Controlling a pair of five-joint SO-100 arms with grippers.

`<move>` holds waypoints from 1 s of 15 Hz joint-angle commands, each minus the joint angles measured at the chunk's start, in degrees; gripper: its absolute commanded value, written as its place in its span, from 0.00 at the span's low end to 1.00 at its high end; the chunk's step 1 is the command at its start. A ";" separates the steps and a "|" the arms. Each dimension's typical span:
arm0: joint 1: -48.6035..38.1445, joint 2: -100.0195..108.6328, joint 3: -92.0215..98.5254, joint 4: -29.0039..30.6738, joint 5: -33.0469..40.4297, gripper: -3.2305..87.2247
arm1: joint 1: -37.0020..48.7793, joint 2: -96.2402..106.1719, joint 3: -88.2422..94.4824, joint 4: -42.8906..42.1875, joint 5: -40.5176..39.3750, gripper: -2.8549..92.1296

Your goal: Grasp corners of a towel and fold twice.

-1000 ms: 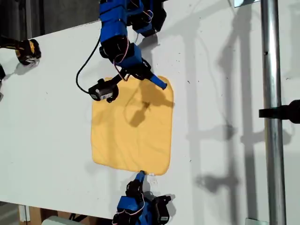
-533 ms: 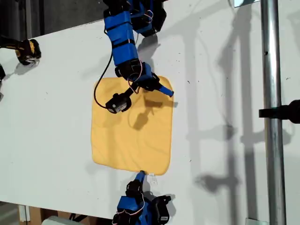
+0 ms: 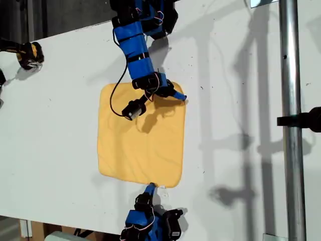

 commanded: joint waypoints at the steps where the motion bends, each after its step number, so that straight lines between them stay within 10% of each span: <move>1: 0.18 0.18 0.09 0.09 -0.70 0.02 | 1.32 -2.37 -0.53 -1.93 0.62 0.46; 7: 0.09 0.18 0.09 0.09 -0.88 0.02 | 1.49 -13.54 -6.42 -1.67 1.14 0.07; 15: 0.44 0.09 -1.93 -2.72 -2.11 0.02 | 1.49 -13.01 -8.00 -2.37 0.62 0.03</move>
